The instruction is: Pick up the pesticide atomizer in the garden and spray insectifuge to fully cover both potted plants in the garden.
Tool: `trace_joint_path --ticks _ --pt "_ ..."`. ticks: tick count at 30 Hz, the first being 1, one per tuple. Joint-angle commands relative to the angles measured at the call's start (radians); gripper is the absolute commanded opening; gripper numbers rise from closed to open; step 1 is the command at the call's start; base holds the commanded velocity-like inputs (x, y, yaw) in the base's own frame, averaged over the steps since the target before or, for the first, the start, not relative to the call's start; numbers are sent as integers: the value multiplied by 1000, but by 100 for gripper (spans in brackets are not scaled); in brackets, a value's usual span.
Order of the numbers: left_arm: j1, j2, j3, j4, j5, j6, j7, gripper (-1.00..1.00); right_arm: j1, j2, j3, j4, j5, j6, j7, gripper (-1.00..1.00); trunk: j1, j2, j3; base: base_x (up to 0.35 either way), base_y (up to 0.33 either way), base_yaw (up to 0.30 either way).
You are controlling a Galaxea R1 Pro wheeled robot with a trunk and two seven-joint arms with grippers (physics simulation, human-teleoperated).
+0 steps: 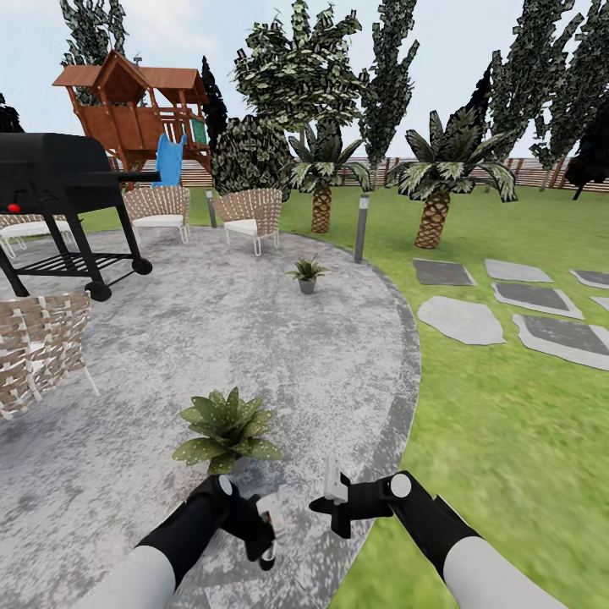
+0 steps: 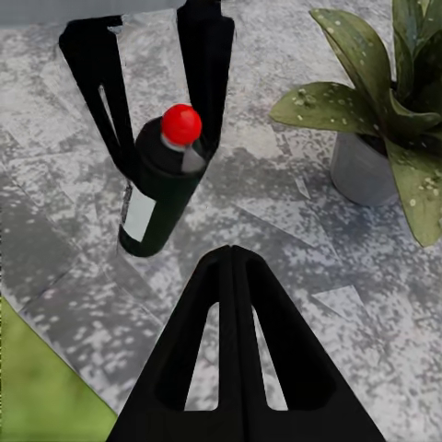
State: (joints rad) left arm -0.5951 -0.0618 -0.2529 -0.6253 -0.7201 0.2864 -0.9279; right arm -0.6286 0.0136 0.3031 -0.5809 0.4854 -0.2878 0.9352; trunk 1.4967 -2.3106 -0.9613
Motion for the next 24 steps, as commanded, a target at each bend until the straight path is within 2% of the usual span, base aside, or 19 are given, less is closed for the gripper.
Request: trace_joint_path --ticks 1,4,5,7,9,11,12,14,15,16,17,19,21,24 --pt "0 17 0 -2 2 10 -5 -100 0 0 -1 0 9 -5 0 -100 0 0 -1 0 0 0" --pt "1 69 2 -2 5 2 -5 -100 0 -1 -2 2 10 -5 -2 -100 0 0 -1 0 0 0" --pt "2 82 4 -1 18 -26 -4 -100 0 -2 -4 3 10 -5 -3 100 0 0 -1 0 0 0" --pt "11 90 24 15 50 -68 -3 -100 0 -6 -8 3 9 -5 -4 100 0 0 -1 0 0 0" --pt "19 102 64 46 61 -84 4 -100 0 -10 -6 4 9 -5 -4 100 0 0 -1 0 0 0" --pt "21 118 120 74 66 -110 68 -100 1 -14 -9 11 8 -5 -20 100 0 0 -1 0 0 0" --pt "21 119 167 95 68 -135 124 -100 1 -17 -10 31 8 -5 -58 100 0 0 -1 0 0 0" --pt "22 110 255 161 71 -200 219 -100 2 -24 -10 96 5 -6 -179 100 0 0 -1 0 0 0" --pt "22 94 344 272 133 -322 334 -100 5 -30 -26 273 -1 -13 -427 100 0 0 -1 0 0 0" --pt "22 91 371 333 197 -393 412 -100 6 -30 -55 334 -9 -34 -512 100 0 0 -1 0 0 0" --pt "24 90 383 402 274 -468 522 -100 9 -31 -134 415 -49 -108 -634 100 0 0 -1 0 0 0" --pt "50 86 388 448 354 -552 663 -100 34 -40 -191 482 -111 -193 -735 100 0 0 -1 0 0 0" --pt "67 85 389 459 384 -588 734 -100 65 -44 -203 496 -158 -224 -808 100 0 0 -1 0 0 0" --pt "114 86 392 462 400 -622 830 -100 104 -41 -206 503 -253 -263 -958 100 0 0 -1 0 0 0"
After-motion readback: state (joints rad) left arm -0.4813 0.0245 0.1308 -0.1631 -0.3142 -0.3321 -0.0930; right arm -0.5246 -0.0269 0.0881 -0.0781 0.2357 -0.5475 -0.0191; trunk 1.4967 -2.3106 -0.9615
